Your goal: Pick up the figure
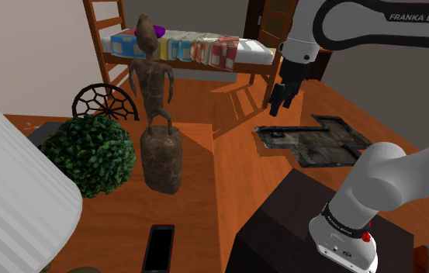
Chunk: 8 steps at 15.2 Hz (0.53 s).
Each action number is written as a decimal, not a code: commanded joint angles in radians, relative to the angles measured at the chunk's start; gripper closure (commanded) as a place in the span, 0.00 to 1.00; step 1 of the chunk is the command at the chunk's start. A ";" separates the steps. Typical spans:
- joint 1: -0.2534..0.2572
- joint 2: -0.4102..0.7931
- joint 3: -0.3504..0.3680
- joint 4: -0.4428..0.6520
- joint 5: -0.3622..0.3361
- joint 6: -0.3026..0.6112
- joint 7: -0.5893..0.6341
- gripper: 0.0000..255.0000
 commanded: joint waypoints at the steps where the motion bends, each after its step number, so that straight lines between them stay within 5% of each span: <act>1: 0.000 0.000 0.000 0.000 0.000 0.000 0.000 0.00; 8: 0.064 0.218 0.020 0.191 0.035 0.085 -0.089 0.00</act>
